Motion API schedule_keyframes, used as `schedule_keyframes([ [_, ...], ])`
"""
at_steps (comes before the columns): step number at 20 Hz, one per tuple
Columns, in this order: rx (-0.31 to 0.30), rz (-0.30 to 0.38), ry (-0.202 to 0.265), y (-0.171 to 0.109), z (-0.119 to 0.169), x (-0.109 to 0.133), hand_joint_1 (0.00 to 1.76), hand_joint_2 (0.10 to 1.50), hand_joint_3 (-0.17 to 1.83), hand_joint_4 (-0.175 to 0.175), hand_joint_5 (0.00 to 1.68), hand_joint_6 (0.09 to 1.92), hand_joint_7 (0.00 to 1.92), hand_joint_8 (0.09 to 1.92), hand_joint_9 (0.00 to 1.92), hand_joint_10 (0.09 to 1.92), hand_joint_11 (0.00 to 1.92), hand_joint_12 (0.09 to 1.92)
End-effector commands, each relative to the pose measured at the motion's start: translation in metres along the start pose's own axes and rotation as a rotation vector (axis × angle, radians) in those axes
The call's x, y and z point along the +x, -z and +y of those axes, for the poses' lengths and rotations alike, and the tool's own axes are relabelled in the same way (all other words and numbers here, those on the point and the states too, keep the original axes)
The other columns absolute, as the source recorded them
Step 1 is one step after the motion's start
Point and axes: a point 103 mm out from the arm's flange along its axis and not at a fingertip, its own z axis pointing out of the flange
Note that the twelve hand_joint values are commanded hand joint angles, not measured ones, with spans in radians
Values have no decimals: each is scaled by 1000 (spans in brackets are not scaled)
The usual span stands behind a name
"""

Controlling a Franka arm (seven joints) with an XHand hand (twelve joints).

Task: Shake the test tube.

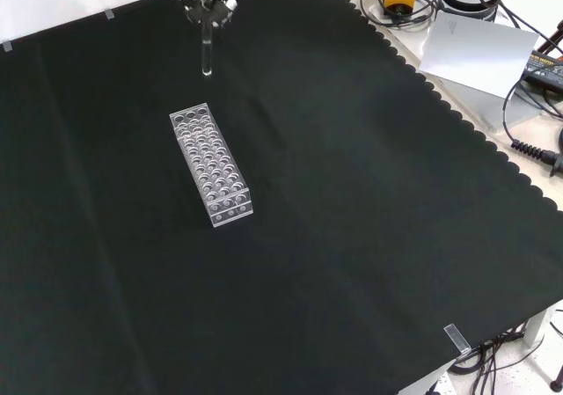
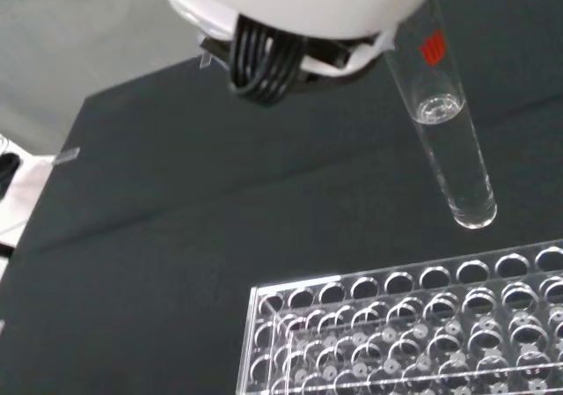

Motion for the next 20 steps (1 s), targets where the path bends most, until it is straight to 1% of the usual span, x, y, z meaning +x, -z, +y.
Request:
schedule_keyframes([
  [1, -39, 89, 46, 26, -10, 15, 1234, 639, 608, -175, 1418, 367, 1798, 424, 1693, 331, 1292, 872],
  [4, -45, 62, 5, 28, -8, -2, 1234, 639, 609, -175, 1418, 366, 1798, 423, 1693, 331, 1292, 872],
  [7, -46, 16, -52, 30, -7, -28, 1234, 639, 609, -175, 1419, 366, 1798, 423, 1693, 332, 1292, 871],
  [12, -47, -64, -175, 36, -8, -81, 1235, 638, 610, -175, 1419, 365, 1798, 422, 1693, 332, 1292, 871],
  [20, -64, -151, -346, 54, -19, -151, 1235, 637, 611, -175, 1420, 364, 1799, 421, 1693, 332, 1292, 871],
])
